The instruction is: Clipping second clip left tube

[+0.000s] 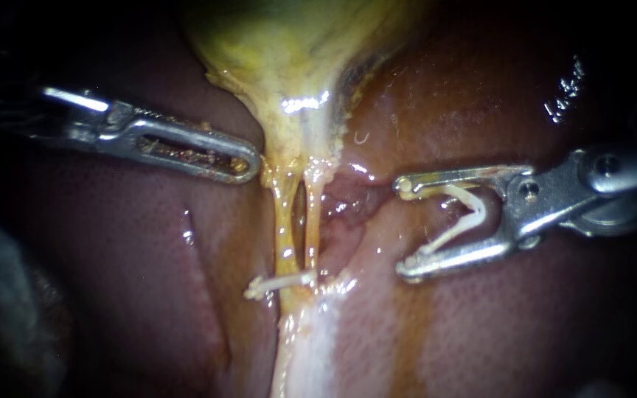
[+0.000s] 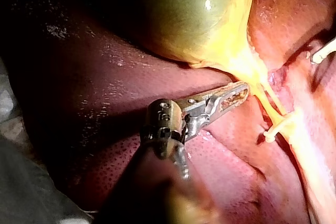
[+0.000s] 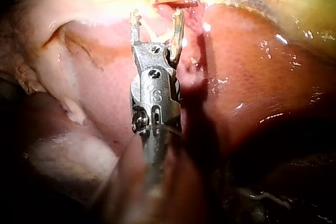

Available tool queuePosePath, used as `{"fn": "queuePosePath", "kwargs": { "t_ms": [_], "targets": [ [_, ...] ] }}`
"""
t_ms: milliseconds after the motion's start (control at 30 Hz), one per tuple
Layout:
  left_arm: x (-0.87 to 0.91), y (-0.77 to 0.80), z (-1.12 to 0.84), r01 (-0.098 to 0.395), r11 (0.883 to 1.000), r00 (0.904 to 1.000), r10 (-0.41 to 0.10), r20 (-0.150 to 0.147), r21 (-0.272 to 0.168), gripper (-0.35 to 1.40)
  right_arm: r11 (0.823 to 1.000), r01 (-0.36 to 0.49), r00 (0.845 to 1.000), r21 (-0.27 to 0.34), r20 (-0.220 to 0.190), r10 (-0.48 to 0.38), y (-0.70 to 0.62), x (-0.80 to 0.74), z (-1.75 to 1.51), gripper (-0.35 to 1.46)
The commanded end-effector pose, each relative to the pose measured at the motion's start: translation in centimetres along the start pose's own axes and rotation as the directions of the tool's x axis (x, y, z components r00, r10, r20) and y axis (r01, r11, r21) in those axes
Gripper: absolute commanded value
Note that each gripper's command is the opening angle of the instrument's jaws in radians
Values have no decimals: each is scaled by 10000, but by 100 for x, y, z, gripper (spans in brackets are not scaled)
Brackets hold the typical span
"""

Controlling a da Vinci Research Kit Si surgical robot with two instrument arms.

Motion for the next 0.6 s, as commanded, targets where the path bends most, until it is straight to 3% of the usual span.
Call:
{"fn": "queuePosePath", "kwargs": {
  "t_ms": [33, 200, 400, 600],
  "targets": [
    [0, 3, -3, 7, 10000, 10000, -7, 11, -22, -35, 10000, 0, 10000, 0, 2, 0, 0, 0, 0, 50],
    [9, 20, -27, 100, 9998, 9999, -98, 106, -175, -35, 10000, 0, 10000, 0, 2, 0, 0, 0, 0, 50],
    [25, 40, -64, 307, 9995, 9995, -308, -58, -84, -35, 10000, -3, 10000, 23, 3, 3, 0, 0, 1, 50],
    [27, 46, -71, 341, 9994, 9994, -342, -103, -78, -35, 9998, 6, 10000, 223, 25, -7, -2, 3, 18, 50]
  ]
}}
